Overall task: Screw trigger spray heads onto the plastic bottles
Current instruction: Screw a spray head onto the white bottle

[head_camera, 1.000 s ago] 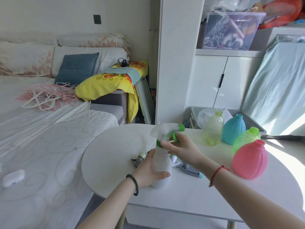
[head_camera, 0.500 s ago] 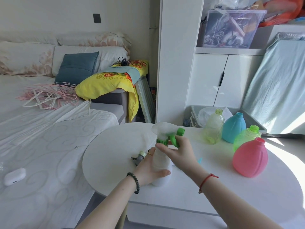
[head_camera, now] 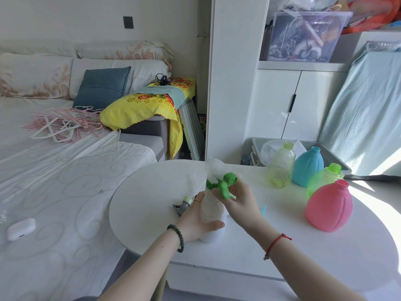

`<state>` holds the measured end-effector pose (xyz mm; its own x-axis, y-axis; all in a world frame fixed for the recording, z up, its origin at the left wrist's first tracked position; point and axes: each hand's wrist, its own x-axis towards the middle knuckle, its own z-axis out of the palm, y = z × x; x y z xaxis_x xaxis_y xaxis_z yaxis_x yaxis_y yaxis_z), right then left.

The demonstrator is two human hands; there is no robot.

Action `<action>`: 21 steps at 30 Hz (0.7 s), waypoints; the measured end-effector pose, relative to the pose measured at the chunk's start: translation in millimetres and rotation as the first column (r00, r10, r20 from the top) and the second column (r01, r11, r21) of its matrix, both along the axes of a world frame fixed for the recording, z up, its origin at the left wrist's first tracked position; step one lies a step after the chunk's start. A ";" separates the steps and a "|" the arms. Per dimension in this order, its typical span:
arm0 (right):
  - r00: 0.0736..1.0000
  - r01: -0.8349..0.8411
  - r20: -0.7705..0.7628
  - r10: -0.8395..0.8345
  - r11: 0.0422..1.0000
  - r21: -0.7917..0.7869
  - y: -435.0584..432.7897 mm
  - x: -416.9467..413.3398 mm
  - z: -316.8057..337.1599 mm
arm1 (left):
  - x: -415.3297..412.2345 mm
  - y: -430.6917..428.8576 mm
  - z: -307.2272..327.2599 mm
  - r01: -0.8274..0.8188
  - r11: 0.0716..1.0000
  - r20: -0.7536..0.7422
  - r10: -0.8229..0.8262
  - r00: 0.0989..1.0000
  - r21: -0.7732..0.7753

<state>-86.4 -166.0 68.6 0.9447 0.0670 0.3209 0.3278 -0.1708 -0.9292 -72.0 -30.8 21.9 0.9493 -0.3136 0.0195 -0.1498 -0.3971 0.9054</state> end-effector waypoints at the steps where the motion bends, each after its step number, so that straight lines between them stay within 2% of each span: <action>1: 1.000 0.024 0.005 -0.024 0.999 0.024 1.4 1.1 -0.6 | -0.1 -0.1 0.0 0.005 1.000 0.005 -0.005 1.000 -0.008; 7: 0.993 -0.117 -0.024 0.118 0.992 0.052 -3.7 0.3 2.8 | 1.7 0.4 -1.6 0.009 1.000 0.037 -0.009 0.999 -0.003; 12: 1.000 -0.024 -0.014 0.025 0.999 0.033 -4.2 1.4 6.8 | 1.5 -0.8 -1.4 0.017 1.000 0.049 -0.017 0.999 -0.006; 17: 0.988 -0.116 -0.092 0.127 0.986 0.120 -10.3 2.6 5.7 | 0.0 -0.7 0.3 0.017 0.999 0.038 -0.016 0.999 -0.030; 21: 0.996 -0.060 -0.062 0.062 0.998 0.036 -8.9 5.3 8.8 | 0.0 -0.6 -0.1 0.001 1.000 0.044 -0.001 0.999 -0.002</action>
<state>-81.1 -175.0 77.3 0.9578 0.1148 0.2635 0.2767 -0.1203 -0.9534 -71.9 -31.4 21.9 0.9472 -0.3148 0.0617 -0.1899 -0.3951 0.8988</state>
